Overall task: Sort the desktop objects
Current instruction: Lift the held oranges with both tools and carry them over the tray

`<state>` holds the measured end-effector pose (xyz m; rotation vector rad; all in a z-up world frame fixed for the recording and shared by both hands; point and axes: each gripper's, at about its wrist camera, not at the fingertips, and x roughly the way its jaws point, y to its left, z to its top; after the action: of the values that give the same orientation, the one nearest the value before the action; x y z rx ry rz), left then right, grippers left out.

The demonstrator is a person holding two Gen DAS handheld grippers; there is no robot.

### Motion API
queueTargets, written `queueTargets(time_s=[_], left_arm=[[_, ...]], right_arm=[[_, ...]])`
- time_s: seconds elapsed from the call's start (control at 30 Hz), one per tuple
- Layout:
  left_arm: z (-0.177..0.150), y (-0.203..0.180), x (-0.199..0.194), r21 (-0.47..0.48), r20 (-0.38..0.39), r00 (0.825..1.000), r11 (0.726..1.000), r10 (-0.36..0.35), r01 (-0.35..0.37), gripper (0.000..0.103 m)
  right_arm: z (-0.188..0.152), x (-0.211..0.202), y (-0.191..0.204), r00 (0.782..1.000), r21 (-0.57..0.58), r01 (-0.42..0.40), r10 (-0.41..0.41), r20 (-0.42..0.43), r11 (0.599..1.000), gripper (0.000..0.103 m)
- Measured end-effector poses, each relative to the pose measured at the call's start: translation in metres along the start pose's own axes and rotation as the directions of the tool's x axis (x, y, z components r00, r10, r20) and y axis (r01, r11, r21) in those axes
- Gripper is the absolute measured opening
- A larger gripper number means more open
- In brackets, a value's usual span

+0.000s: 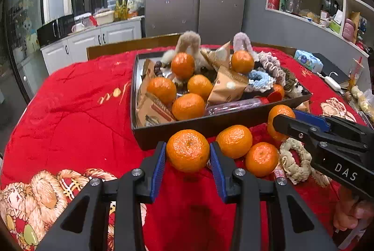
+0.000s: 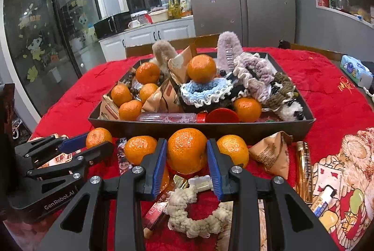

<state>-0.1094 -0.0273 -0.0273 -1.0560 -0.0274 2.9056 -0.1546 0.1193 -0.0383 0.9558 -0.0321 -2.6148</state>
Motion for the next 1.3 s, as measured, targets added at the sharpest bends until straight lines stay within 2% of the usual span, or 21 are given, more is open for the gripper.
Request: queueTargets(time_s=[0.13, 0.27, 0.33, 0.53, 1.3], left_arm=[[-0.001, -0.002, -0.011, -0.007, 0.052, 0.999, 1.000, -0.016, 0.017, 0.039], [-0.004, 0.002, -0.024, -0.051, 0.115, 0.990, 0.995, -0.082, 0.088, 0.039], [-0.004, -0.001, -0.028, -0.041, 0.132, 0.987, 0.994, -0.096, 0.102, 0.039], [-0.006, -0.011, -0.032, -0.018, 0.137, 0.984, 0.993, -0.113, 0.117, 0.039], [-0.005, -0.023, -0.032, -0.006, 0.109, 0.988, 0.994, -0.112, 0.113, 0.039]], right_arm=[[0.000, -0.006, 0.000, 1.000, 0.000, -0.004, 0.004, 0.018, 1.000, 0.033], [0.003, -0.014, 0.004, 0.999, -0.012, -0.005, 0.006, 0.047, 1.000, 0.033], [0.003, -0.021, 0.006, 0.998, -0.021, -0.006, 0.008, 0.062, 1.000, 0.033], [0.004, -0.038, 0.008, 0.994, -0.039, 0.004, 0.000, 0.108, 0.999, 0.033], [0.005, -0.042, 0.009, 0.996, -0.063, -0.004, 0.009, 0.090, 0.998, 0.033]])
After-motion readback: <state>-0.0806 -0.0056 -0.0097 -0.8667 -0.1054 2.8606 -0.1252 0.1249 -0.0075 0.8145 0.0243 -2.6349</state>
